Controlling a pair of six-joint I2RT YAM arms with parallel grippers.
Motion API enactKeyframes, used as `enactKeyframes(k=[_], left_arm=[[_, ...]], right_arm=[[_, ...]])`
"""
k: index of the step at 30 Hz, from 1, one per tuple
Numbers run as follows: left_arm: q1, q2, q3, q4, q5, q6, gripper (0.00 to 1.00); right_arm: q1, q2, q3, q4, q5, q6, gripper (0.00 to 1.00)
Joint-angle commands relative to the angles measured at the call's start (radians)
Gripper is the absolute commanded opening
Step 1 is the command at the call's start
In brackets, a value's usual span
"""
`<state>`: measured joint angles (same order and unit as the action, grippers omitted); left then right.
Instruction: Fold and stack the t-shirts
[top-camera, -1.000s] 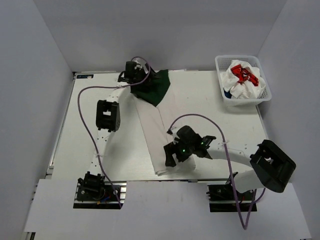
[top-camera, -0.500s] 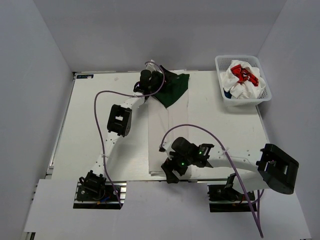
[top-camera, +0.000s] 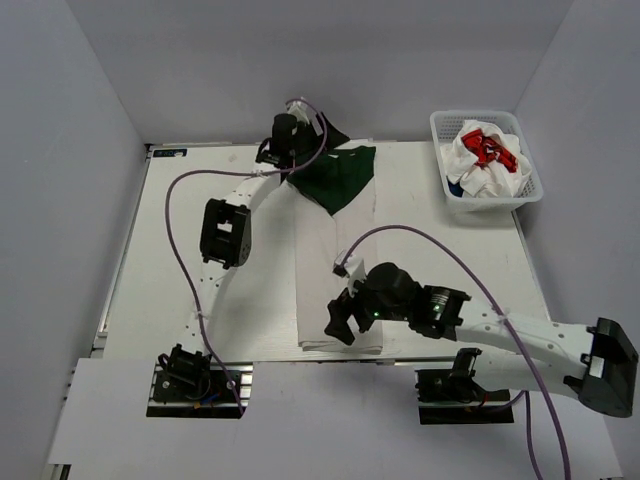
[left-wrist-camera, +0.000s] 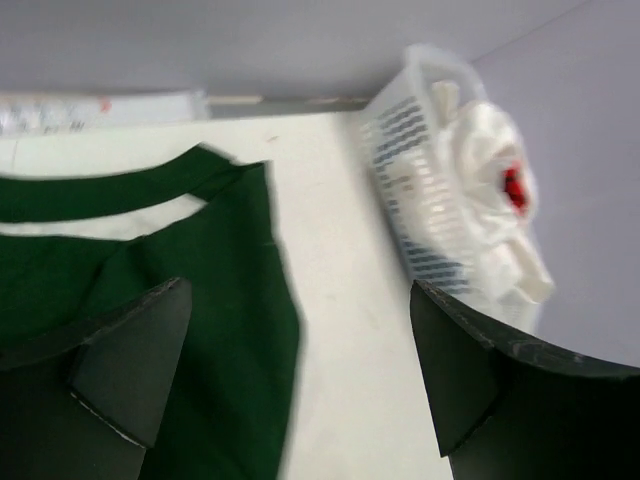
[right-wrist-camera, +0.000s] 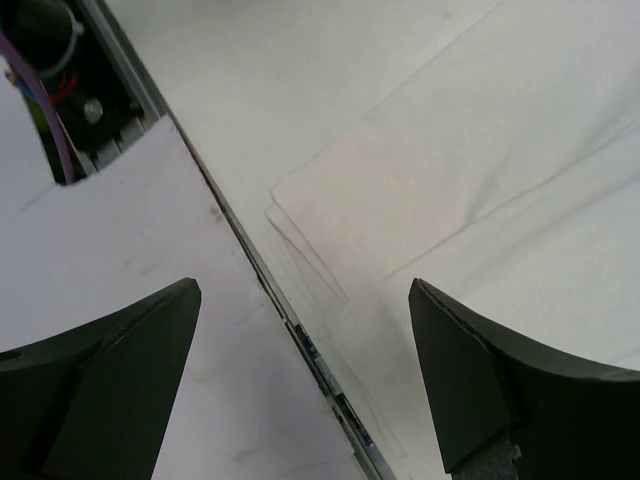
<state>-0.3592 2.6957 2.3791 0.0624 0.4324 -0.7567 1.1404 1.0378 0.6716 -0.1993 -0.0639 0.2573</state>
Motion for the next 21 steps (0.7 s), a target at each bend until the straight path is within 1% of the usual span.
enactKeyframes(k=[1,3,4,5,6,7,8,9,10,11,12,14,15,17,18,20,21], left_arm=[[0.006,-0.351,-0.009,-0.118,0.018,0.121,1.0],[0.006,-0.439,-0.064,-0.177,0.078,0.152,1.0],[0.006,-0.547,-0.172,-0.209,0.101,0.172,1.0],[0.006,-0.612,-0.251,-0.255,0.136,0.172,1.0],[-0.003,-0.679,-0.341,-0.269,0.147,0.172,1.0],[-0.003,-0.751,-0.552,-0.269,0.147,0.172,1.0],[-0.012,-0.906,-0.668,-0.244,0.147,0.172,1.0],[-0.026,-0.988,-0.901,-0.216,0.126,0.172,1.0],[-0.035,-1.066,-1.014,-0.187,0.076,0.149,1.0],[-0.055,-1.139,-1.119,-0.147,0.054,0.131,1.0],[-0.055,-1.272,-1.291,-0.147,0.033,0.114,1.0],[-0.087,-1.379,-1.426,-0.177,-0.018,0.065,1.0],[-0.098,-1.46,-1.537,-0.19,-0.03,0.044,1.0],[-0.131,-1.517,-1.633,-0.22,-0.003,-0.013,1.0],[-0.145,-1.539,-1.709,-0.237,0.011,-0.027,1.0],[-0.171,-1.597,-1.768,-0.291,0.011,-0.068,1.0],[-0.197,-1.616,-1.825,-0.333,0.0,-0.081,1.0]], right_arm=[[0.002,-0.074,-0.013,0.028,0.11,0.098,0.9],[0.005,-0.126,-0.044,-0.011,0.192,0.207,0.9],[-0.002,-0.14,-0.05,-0.026,0.26,0.277,0.9],[-0.001,-0.15,-0.059,-0.041,0.327,0.308,0.9],[0.001,-0.18,-0.091,-0.055,0.357,0.356,0.9],[-0.004,-0.189,-0.102,-0.084,0.402,0.394,0.9],[-0.002,-0.203,-0.113,-0.092,0.412,0.417,0.9],[-0.004,-0.211,-0.136,-0.123,0.417,0.465,0.9],[-0.004,-0.214,-0.144,-0.132,0.418,0.48,0.9],[-0.007,-0.216,-0.153,-0.144,0.423,0.497,0.9],[-0.008,-0.217,-0.161,-0.176,0.426,0.544,0.9],[-0.016,-0.217,-0.175,-0.227,0.427,0.568,0.9],[-0.018,-0.213,-0.182,-0.236,0.421,0.594,0.9],[-0.024,-0.208,-0.194,-0.264,0.4,0.621,0.9],[-0.024,-0.209,-0.207,-0.273,0.392,0.631,0.9],[-0.025,-0.211,-0.214,-0.294,0.366,0.66,0.9],[-0.028,-0.219,-0.222,-0.296,0.357,0.666,0.9]])
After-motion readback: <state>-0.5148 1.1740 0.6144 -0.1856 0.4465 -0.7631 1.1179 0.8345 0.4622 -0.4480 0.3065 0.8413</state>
